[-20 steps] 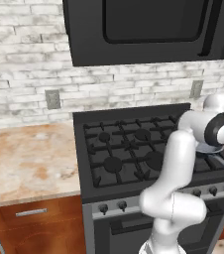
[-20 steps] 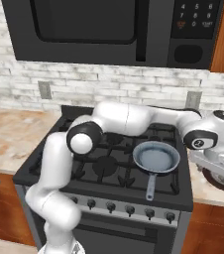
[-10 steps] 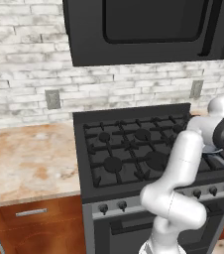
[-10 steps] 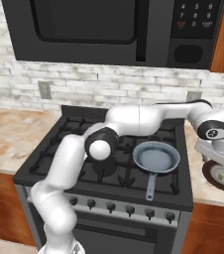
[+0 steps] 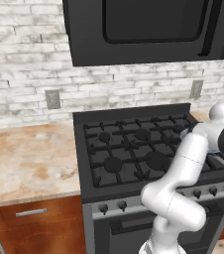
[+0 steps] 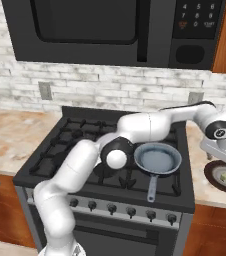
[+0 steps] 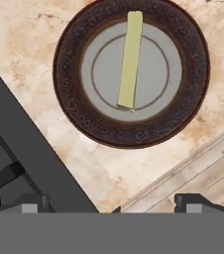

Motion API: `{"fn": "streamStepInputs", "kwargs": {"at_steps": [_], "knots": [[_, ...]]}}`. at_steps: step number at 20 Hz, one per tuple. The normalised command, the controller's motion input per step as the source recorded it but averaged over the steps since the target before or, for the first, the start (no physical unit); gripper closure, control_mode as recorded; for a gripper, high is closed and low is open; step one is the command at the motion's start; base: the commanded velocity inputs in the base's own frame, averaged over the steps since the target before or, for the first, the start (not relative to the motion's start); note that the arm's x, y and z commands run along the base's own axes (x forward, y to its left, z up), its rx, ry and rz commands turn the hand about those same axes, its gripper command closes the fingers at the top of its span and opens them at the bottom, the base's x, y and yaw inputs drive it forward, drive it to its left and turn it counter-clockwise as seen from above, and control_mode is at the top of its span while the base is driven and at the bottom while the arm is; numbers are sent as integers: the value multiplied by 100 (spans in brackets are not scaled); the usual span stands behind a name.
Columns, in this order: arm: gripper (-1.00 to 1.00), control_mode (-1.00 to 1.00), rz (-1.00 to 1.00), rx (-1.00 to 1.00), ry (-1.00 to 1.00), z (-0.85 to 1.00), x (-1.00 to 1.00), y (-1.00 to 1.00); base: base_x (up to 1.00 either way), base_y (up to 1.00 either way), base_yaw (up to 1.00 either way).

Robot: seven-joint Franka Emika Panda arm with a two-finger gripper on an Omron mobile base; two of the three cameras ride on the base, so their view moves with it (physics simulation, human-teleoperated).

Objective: Pick up the butter stick and place it in the pan. Then turn on the burner for the pan.

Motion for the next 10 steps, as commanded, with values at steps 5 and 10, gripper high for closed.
{"fn": "streamStepInputs", "kwargs": {"at_steps": [5,10], "knots": [[-100,-100,0,0,0,-16,28,-27,0,0,0],[-100,-100,0,0,0,-12,31,-10,0,0,0]]}}
